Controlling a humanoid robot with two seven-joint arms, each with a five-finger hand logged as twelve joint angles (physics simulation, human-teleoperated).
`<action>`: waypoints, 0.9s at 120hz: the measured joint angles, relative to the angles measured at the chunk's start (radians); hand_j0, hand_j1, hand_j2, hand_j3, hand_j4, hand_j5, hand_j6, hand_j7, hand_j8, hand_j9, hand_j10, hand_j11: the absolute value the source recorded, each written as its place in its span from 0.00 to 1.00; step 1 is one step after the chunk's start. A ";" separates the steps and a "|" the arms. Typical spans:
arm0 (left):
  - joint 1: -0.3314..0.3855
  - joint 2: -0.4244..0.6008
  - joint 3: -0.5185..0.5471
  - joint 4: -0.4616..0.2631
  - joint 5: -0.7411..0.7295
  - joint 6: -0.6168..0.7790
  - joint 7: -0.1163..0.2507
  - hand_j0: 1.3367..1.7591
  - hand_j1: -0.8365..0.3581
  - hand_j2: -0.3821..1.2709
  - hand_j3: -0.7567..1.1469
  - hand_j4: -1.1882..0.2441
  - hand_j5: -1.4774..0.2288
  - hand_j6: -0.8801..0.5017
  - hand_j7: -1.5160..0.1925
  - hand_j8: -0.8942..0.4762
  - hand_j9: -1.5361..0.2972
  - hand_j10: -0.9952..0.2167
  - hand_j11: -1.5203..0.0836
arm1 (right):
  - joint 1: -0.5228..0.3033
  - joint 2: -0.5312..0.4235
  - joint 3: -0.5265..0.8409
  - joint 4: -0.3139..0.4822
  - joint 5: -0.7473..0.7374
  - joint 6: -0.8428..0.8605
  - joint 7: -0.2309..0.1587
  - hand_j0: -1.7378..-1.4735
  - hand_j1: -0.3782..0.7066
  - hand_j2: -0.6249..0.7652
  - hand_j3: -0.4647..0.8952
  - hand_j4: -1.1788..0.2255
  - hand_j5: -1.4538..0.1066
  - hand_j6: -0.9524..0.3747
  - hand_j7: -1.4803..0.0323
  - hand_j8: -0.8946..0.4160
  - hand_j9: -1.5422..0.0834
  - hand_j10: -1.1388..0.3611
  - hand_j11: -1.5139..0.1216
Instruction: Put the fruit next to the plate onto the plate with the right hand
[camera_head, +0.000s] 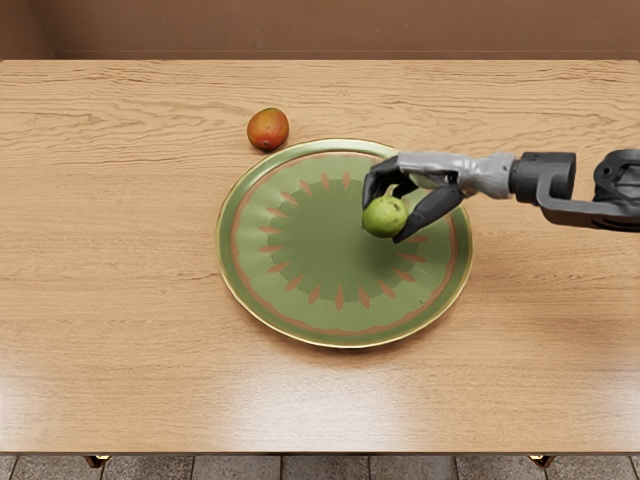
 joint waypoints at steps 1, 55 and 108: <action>0.000 0.000 0.000 0.000 0.000 0.000 0.000 0.76 0.99 0.23 0.40 0.83 0.86 0.63 0.89 0.65 0.84 0.82 0.95 | -0.001 0.000 0.000 0.000 0.000 0.000 0.000 0.31 0.63 0.61 0.34 0.51 0.26 0.45 0.32 0.41 0.33 0.26 0.31; 0.000 0.000 0.000 0.000 0.000 0.000 0.000 0.76 0.99 0.23 0.40 0.83 0.86 0.63 0.88 0.65 0.84 0.82 0.95 | -0.056 0.062 -0.001 -0.008 0.000 -0.066 -0.001 0.31 0.61 0.59 0.34 0.47 0.31 0.42 0.37 0.37 0.38 0.29 0.36; 0.000 0.000 0.000 0.000 0.000 0.000 0.000 0.76 0.99 0.23 0.40 0.83 0.86 0.63 0.88 0.65 0.84 0.82 0.95 | -0.080 0.038 0.079 -0.004 0.006 -0.074 -0.116 0.30 0.21 0.48 0.34 0.71 0.76 0.60 0.81 0.56 0.79 0.62 0.77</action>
